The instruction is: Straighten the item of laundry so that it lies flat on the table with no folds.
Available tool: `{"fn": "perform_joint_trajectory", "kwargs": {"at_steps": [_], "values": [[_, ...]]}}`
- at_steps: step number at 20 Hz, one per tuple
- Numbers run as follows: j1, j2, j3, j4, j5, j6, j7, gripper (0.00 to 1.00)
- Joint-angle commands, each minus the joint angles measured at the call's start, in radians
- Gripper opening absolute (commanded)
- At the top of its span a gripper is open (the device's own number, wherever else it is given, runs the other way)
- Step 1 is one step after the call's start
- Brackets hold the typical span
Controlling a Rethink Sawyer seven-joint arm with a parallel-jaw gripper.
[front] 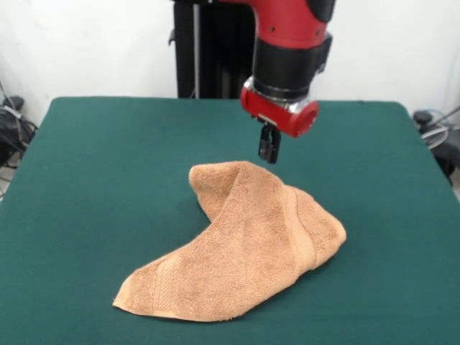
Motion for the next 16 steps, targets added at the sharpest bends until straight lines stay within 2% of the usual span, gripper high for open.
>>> {"fn": "perform_joint_trajectory", "kwargs": {"at_steps": [1,5,11,16], "values": [[0.016,0.111,0.013,-0.065,-0.002,-0.056,0.061,0.00],[0.057,0.093,-0.001,-0.098,0.031,0.000,0.097,0.00],[0.124,0.017,-0.023,-0.152,0.072,0.147,0.117,0.00],[0.124,0.034,0.005,-0.186,0.095,0.167,0.088,0.00]]}}
